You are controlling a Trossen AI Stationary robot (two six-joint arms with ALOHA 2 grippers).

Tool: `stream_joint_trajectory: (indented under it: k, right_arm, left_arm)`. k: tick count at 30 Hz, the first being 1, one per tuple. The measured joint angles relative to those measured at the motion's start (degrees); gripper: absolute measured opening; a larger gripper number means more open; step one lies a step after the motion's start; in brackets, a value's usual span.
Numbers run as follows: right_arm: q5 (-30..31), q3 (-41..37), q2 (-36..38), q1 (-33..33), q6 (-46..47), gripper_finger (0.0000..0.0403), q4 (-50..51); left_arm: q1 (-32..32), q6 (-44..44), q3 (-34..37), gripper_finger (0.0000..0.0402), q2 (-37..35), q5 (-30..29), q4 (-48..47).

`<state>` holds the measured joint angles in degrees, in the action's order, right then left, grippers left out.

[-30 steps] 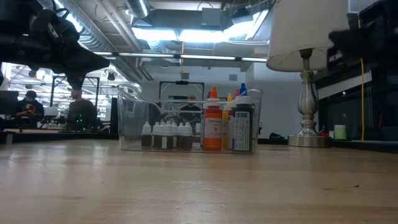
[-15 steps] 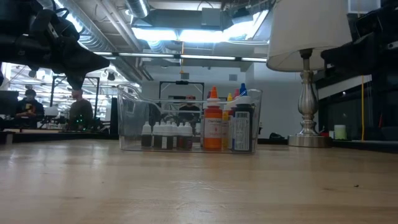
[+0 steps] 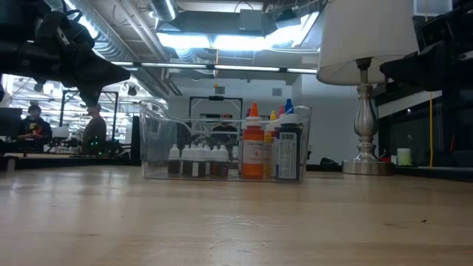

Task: Pick & Place food coloring
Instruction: Return to Home Position

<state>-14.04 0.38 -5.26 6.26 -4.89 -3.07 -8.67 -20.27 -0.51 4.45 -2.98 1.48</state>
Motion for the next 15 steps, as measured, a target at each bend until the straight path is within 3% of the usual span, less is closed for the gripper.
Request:
stream_joint_trajectory:
  k: [15]
  right_arm:
    - [0.0,0.0,0.0,0.0,0.0,0.0025,0.0]
  left_arm:
    - [0.0,0.0,0.0,0.0009,0.0,0.0,0.0]
